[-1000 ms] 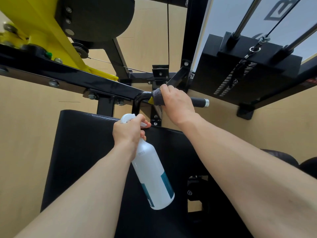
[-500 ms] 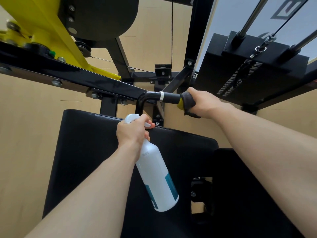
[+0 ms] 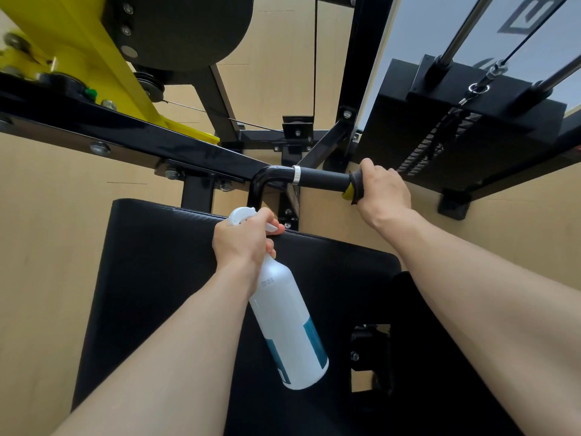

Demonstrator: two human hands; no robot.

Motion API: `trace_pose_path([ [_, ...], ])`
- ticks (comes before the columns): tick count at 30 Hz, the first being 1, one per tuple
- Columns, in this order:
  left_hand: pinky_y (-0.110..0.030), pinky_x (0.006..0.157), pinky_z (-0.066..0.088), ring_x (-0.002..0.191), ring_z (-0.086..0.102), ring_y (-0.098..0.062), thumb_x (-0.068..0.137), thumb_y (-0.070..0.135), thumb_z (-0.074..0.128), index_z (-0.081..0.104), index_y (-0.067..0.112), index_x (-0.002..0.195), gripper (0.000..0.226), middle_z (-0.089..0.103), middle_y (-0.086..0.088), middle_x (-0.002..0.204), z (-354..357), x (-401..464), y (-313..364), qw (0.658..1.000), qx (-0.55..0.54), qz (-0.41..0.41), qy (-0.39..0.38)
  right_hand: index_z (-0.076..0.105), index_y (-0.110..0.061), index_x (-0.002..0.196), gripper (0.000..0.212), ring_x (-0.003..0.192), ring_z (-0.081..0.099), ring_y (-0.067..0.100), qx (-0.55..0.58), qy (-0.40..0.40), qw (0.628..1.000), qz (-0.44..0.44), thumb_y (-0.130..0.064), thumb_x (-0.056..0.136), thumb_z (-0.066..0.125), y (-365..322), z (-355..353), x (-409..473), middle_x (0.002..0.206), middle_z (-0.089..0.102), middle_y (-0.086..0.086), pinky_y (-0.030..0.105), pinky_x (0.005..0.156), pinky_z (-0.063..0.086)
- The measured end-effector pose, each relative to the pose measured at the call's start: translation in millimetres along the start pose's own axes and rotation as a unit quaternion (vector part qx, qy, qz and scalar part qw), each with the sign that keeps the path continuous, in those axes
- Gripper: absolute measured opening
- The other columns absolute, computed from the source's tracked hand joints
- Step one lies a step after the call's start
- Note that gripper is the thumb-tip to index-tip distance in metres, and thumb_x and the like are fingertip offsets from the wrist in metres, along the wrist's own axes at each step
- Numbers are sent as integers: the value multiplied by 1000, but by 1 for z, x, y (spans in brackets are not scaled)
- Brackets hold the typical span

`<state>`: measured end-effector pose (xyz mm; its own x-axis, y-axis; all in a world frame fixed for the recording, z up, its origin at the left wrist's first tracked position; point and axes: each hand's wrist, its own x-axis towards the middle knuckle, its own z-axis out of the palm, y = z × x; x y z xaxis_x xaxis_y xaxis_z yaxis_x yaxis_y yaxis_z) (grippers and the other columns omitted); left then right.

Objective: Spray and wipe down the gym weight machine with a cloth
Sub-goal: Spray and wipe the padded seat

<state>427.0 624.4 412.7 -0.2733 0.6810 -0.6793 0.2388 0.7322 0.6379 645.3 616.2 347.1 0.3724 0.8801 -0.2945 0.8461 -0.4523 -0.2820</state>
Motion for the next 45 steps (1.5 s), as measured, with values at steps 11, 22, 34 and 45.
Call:
trace_pose_path([
  [11, -27, 52, 52, 40, 46, -7, 85, 16, 70, 73, 4, 94, 15, 81, -5, 80, -1, -2, 2, 1000, -5, -5, 0, 42, -14, 137, 67, 106, 61, 28, 35, 29, 984, -173, -13, 80, 77, -73, 4, -1, 116, 63, 9, 42, 92, 53],
  [22, -30, 58, 52, 45, 49, -7, 85, 17, 71, 76, 5, 94, 16, 82, -6, 85, 0, 1, 0, 1000, -1, 1, -1, 45, -16, 128, 57, 104, 55, 23, 15, 9, 999, -34, -5, 80, 73, 7, 1, -10, 114, 57, 6, 38, 88, 50],
  [34, -27, 56, 54, 42, 49, -6, 85, 17, 70, 75, 5, 106, 25, 82, -5, 85, -4, -9, 4, 1000, 1, 6, -16, 43, 2, 132, 40, 119, 49, 38, 160, 55, 976, 134, -2, 94, 49, -27, 10, -62, 133, 44, 24, 41, 93, 43],
  [45, -30, 52, 47, 41, 42, -12, 91, 12, 66, 67, 21, 104, 17, 76, -7, 82, -42, -81, -38, 995, -78, 44, -35, 13, -7, 158, 77, 153, 10, 24, 59, 37, 997, 43, 7, 94, 53, -52, 52, -154, 166, 13, 11, 37, 123, 20],
])
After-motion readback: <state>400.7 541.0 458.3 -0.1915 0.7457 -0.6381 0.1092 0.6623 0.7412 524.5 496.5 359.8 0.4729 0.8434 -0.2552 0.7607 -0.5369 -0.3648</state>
